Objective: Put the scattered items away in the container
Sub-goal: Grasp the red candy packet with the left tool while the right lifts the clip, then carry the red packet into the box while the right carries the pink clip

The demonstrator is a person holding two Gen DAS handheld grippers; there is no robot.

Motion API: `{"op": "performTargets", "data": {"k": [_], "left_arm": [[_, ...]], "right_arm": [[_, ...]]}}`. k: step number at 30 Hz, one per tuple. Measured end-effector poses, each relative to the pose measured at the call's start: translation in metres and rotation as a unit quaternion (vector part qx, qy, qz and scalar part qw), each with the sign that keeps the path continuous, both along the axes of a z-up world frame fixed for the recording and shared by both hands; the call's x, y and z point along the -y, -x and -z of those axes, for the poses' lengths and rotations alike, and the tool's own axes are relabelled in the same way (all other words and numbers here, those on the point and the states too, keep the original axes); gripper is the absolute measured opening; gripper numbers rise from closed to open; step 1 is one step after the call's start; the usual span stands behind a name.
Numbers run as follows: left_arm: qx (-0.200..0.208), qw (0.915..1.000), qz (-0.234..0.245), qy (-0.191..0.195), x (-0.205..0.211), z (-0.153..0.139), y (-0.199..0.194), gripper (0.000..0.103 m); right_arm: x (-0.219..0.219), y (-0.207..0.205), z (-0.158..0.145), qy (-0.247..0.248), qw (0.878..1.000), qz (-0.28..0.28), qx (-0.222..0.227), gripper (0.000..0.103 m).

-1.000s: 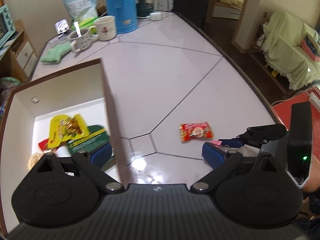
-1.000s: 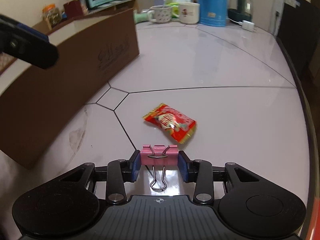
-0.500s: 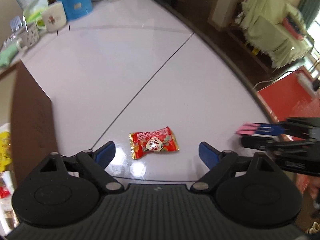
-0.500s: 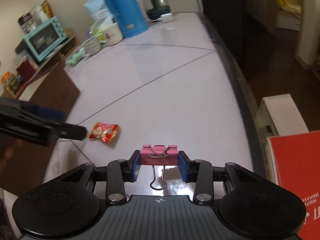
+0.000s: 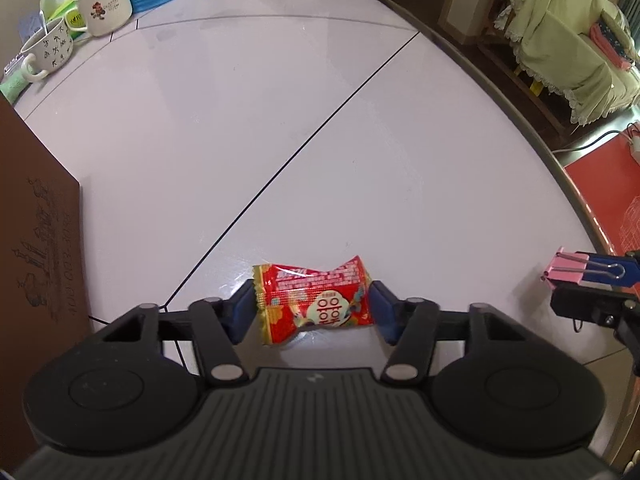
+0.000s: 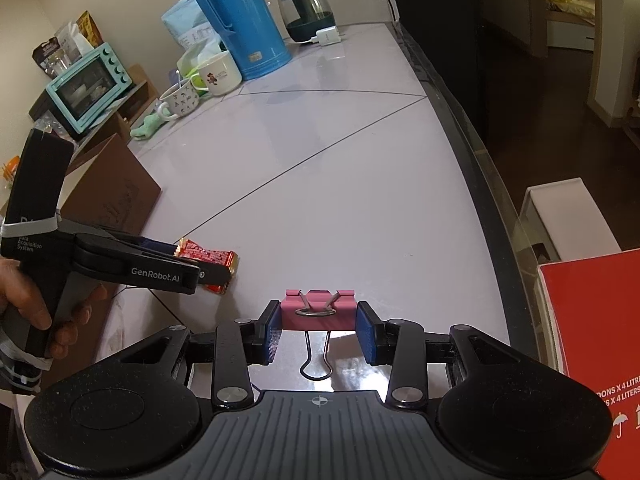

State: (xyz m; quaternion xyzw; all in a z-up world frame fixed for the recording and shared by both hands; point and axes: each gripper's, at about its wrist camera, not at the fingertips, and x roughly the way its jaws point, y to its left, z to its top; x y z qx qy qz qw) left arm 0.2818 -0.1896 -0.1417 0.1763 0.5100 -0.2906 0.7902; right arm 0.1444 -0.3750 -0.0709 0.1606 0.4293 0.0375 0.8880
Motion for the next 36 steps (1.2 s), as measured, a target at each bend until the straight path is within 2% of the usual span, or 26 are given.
{"op": "performTargets", "data": {"k": [2, 3, 9, 10, 11, 13, 25, 36], "left_arm": [[-0.001, 1.0, 0.004, 0.006, -0.003, -0.001, 0.003, 0.037], [-0.002, 0.9999, 0.008, 0.006, -0.005, -0.001, 0.007, 0.034], [-0.018, 0.9994, 0.017, 0.023, -0.015, -0.011, 0.026, 0.027], [-0.018, 0.9993, 0.019, 0.027, -0.017, -0.015, 0.029, 0.024], [-0.016, 0.9992, 0.02, 0.031, -0.019, -0.02, 0.032, 0.017], [-0.013, 0.9989, 0.022, 0.04, -0.024, -0.03, 0.037, 0.013], [0.036, 0.9969, -0.004, 0.069, -0.064, -0.083, 0.067, 0.011], [0.087, 0.9895, -0.055, 0.101, -0.113, -0.135, 0.094, 0.011]], "right_arm": [[-0.002, -0.001, 0.0, 0.001, 1.0, -0.002, 0.0, 0.039], [-0.003, -0.001, 0.0, 0.001, 1.0, -0.003, 0.001, 0.039], [-0.009, 0.002, -0.007, 0.003, 1.0, -0.011, 0.009, 0.039], [-0.01, 0.003, -0.008, 0.003, 1.0, -0.013, 0.011, 0.039], [-0.011, 0.004, -0.01, 0.004, 1.0, -0.014, 0.014, 0.039], [-0.014, 0.006, -0.014, 0.005, 1.0, -0.017, 0.02, 0.039], [-0.04, 0.018, -0.041, 0.013, 0.997, -0.046, 0.063, 0.039], [-0.081, 0.015, -0.064, 0.022, 0.99, -0.099, 0.103, 0.039]]}}
